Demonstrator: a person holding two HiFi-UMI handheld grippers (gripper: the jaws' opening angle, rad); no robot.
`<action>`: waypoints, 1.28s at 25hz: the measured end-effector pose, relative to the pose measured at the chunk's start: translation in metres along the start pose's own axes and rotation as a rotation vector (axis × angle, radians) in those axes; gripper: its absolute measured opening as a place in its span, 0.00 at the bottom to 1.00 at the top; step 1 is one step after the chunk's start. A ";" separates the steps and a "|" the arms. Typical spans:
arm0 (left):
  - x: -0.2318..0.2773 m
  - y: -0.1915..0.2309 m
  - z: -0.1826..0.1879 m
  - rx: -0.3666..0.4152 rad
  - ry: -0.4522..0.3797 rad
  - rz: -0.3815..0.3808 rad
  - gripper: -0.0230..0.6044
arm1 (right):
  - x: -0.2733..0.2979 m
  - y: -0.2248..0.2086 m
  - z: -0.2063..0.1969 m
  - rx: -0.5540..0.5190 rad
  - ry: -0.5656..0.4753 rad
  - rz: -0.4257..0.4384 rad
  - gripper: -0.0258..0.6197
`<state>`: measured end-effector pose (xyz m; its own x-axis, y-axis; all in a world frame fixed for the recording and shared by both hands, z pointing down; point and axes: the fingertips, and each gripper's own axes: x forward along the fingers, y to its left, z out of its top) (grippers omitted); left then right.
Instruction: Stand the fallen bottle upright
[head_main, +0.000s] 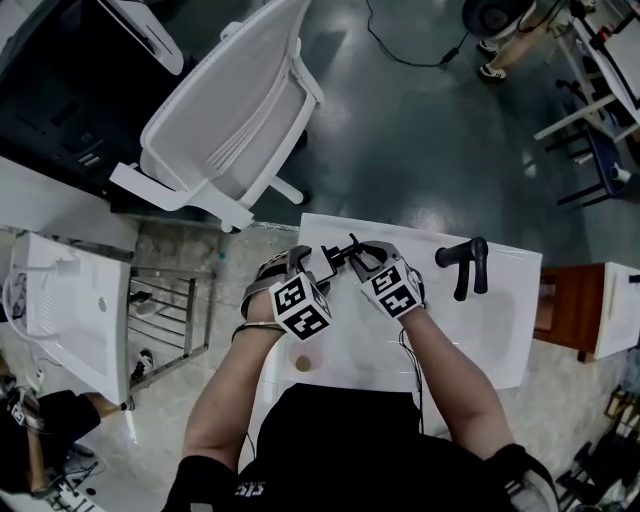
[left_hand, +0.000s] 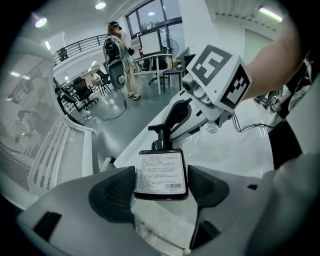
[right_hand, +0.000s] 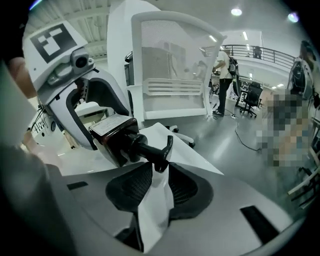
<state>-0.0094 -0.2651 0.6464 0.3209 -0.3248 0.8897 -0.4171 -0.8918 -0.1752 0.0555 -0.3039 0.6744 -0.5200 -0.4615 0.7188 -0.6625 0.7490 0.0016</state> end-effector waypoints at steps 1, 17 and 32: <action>0.003 -0.001 0.000 0.012 0.005 0.005 0.57 | 0.003 0.000 0.000 -0.019 -0.003 -0.007 0.22; -0.004 -0.002 0.017 -0.033 -0.203 -0.024 0.56 | -0.042 -0.023 0.036 0.022 -0.205 -0.205 0.13; 0.014 0.007 -0.006 -0.182 -0.219 0.050 0.46 | -0.065 0.013 0.091 -0.015 -0.268 -0.125 0.06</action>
<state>-0.0129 -0.2739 0.6598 0.4641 -0.4452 0.7658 -0.5764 -0.8082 -0.1205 0.0316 -0.3082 0.5646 -0.5596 -0.6583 0.5034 -0.7237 0.6842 0.0902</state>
